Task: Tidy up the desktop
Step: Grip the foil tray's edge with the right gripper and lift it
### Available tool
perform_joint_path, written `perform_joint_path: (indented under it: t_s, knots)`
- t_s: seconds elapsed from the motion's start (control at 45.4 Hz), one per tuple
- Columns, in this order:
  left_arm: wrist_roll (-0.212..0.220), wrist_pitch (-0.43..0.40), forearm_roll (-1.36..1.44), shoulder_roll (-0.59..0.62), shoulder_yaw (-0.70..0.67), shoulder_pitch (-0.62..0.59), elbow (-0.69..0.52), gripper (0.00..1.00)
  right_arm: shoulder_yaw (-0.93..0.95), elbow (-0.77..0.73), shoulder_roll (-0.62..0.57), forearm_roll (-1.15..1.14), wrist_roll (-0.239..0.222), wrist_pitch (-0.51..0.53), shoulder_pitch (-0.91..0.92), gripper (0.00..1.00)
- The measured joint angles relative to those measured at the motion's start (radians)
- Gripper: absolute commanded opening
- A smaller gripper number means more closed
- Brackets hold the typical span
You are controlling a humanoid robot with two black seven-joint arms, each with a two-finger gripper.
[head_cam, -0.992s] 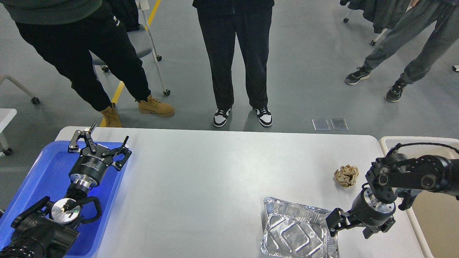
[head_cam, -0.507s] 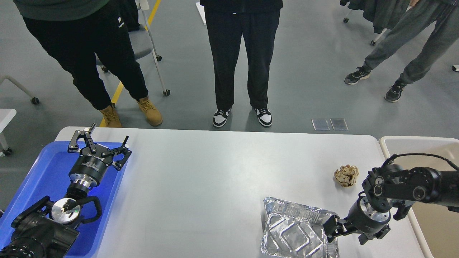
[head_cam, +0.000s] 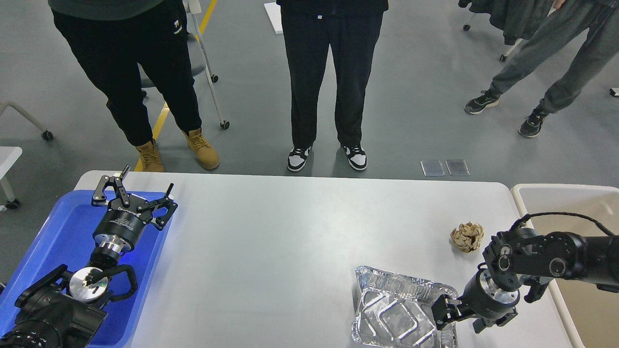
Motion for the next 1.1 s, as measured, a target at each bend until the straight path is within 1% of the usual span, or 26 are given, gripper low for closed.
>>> perform_joint_path:
  t_s: [0.044, 0.088, 0.11, 0.132, 0.375, 0.794, 0.948, 1.102]
  knots:
    - [0.0, 0.0, 0.0, 0.0, 0.0, 0.0, 0.0, 1.0, 0.0, -0.001, 0.002, 0.0, 0.005, -0.002, -0.002, 0.17]
    - [0.0, 0.0, 0.0, 0.0, 0.0, 0.0, 0.0, 1.0, 0.0, -0.002, 0.003, -0.001, 0.01, -0.003, -0.004, 0.12]
    - [0.0, 0.0, 0.0, 0.0, 0.0, 0.0, 0.0, 1.0, 0.0, -0.002, 0.003, -0.001, 0.012, -0.003, -0.005, 0.05]
    - [0.0, 0.0, 0.0, 0.0, 0.0, 0.0, 0.0, 1.0, 0.0, -0.003, 0.004, -0.002, 0.015, -0.004, -0.005, 0.0]
    - [-0.001, 0.0, 0.0, 0.0, 0.0, 0.0, 0.0, 1.0, 0.001, -0.004, 0.005, -0.009, 0.028, -0.008, -0.008, 0.0]
    - [-0.001, 0.0, 0.0, 0.0, 0.001, 0.0, 0.0, 1.0, 0.012, 0.004, 0.006, -0.019, 0.034, -0.025, -0.009, 0.0]
    - [0.0, 0.0, 0.0, 0.0, 0.001, 0.0, 0.0, 1.0, 0.011, 0.034, -0.036, -0.017, 0.035, -0.019, 0.028, 0.0]
    - [0.0, 0.0, 0.001, 0.0, 0.001, 0.0, 0.0, 1.0, -0.026, 0.103, -0.119, -0.014, 0.034, 0.009, 0.127, 0.0]
